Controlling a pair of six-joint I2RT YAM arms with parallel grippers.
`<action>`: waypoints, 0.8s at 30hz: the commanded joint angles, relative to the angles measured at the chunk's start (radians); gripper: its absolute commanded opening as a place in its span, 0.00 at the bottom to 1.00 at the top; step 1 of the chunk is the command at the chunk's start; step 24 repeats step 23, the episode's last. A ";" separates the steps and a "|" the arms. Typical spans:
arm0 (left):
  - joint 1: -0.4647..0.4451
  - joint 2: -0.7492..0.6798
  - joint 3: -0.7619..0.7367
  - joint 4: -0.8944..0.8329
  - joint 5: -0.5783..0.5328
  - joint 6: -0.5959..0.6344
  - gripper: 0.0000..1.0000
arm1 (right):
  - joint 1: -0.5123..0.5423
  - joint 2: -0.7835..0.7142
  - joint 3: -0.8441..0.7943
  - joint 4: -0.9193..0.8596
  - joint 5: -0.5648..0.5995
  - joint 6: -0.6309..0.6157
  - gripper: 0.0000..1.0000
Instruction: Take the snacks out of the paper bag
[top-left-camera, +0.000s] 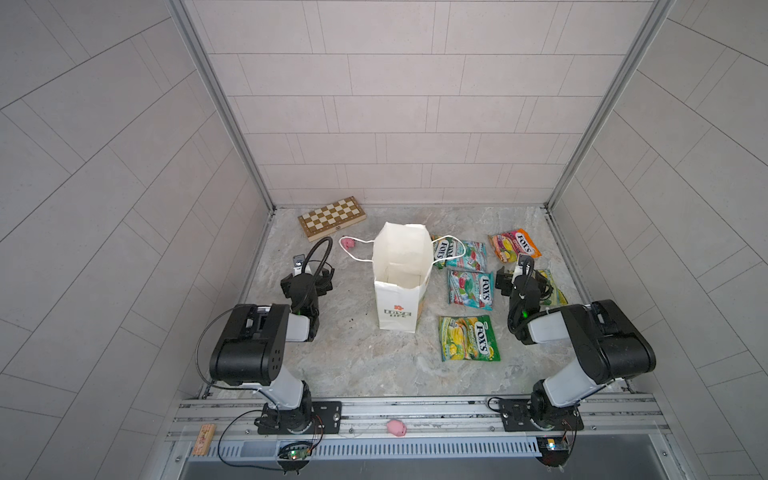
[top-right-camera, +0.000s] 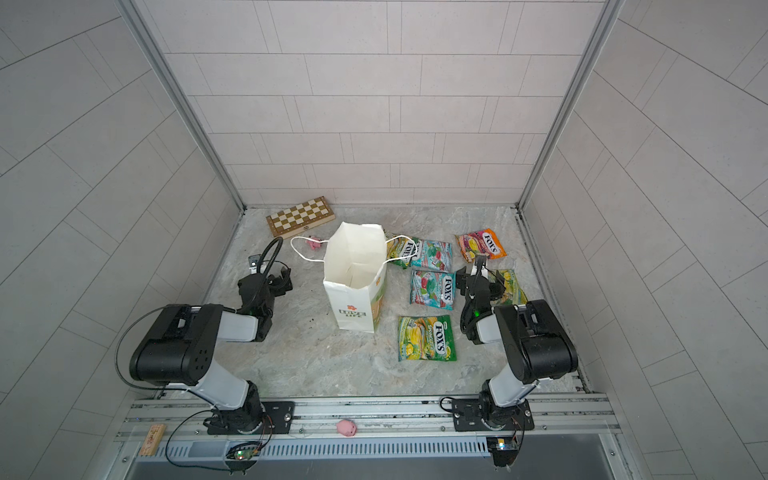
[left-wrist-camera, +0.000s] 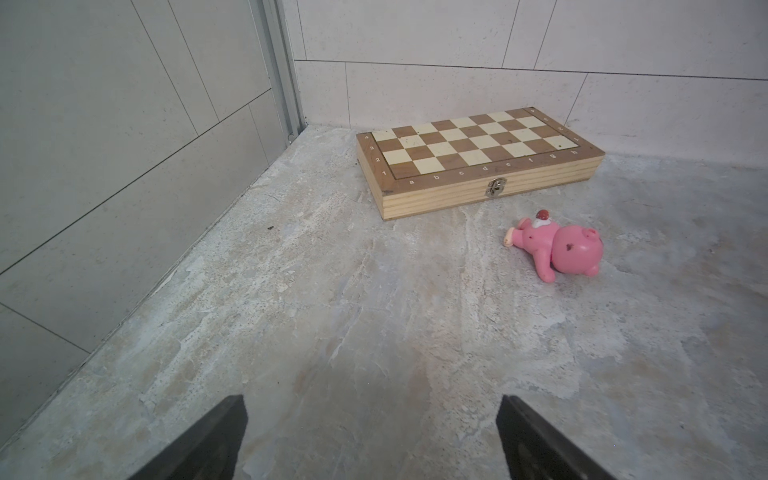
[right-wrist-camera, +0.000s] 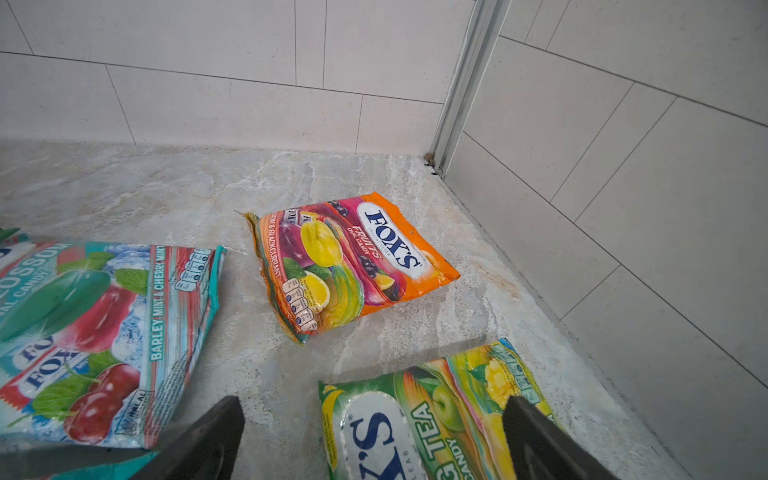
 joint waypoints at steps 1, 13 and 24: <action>-0.003 -0.012 0.006 -0.002 0.006 0.009 1.00 | 0.000 0.004 0.003 0.003 0.027 -0.002 0.99; -0.002 -0.011 0.006 0.000 0.003 0.008 1.00 | 0.000 0.002 0.002 -0.002 0.027 -0.003 0.99; -0.002 -0.013 0.003 0.001 0.005 0.007 1.00 | 0.000 0.002 0.002 -0.002 0.027 -0.002 0.99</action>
